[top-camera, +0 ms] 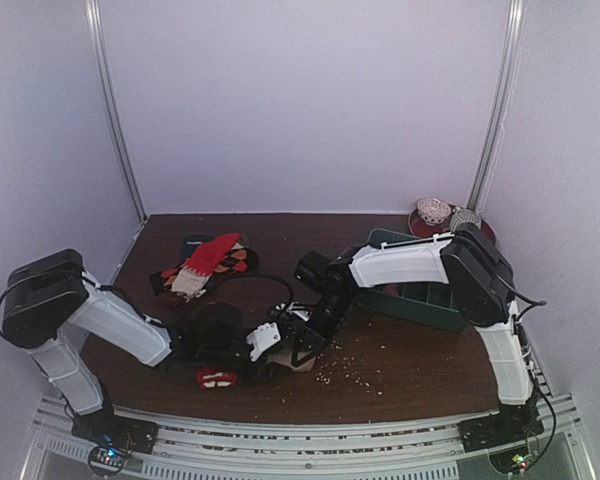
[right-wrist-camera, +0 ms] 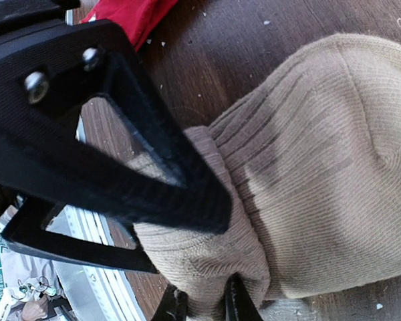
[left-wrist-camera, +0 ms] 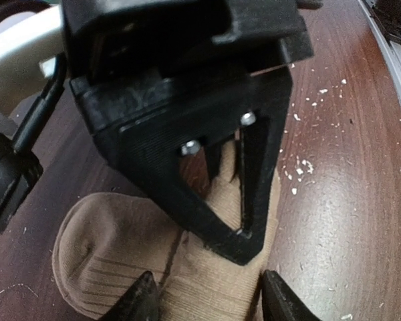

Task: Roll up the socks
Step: Roll a pair of socks at the center of the board.

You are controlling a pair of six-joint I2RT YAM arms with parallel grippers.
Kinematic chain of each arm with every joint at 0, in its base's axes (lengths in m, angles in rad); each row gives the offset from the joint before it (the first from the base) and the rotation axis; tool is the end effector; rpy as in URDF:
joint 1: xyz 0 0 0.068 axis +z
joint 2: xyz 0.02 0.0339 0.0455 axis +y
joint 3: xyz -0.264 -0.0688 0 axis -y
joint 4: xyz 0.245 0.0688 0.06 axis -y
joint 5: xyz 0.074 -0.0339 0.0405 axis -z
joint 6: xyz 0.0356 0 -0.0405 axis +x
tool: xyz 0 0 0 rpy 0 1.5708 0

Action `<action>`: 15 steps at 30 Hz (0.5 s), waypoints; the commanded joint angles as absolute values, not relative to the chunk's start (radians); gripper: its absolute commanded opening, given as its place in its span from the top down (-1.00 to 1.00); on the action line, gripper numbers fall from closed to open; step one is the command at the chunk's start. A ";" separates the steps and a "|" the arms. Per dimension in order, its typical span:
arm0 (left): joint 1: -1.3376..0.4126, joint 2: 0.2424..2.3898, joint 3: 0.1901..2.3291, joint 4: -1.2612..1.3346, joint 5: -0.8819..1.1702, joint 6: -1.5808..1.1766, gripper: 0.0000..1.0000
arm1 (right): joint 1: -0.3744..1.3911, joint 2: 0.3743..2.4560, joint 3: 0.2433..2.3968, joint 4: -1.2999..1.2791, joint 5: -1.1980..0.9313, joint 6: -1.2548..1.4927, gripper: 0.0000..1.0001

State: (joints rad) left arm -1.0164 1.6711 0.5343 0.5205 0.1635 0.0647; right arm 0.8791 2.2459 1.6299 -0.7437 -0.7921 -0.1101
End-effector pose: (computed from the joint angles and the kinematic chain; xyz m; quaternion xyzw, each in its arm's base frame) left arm 0.1493 -0.2521 0.1160 0.4877 0.7398 -0.2742 0.3737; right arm 0.2614 0.3553 0.1302 0.4713 -0.7882 -0.3921 0.0538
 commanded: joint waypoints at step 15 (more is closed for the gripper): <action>-1.017 1.779 0.494 0.561 0.162 -0.170 1.00 | 0.866 2.174 1.388 -0.539 -0.592 -0.051 0.45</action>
State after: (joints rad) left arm -1.0195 1.7149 0.5411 0.5694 0.1722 -0.0250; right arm 0.8661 2.1933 1.5589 -0.6743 -0.7834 -0.0998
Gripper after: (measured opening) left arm 0.064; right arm 0.211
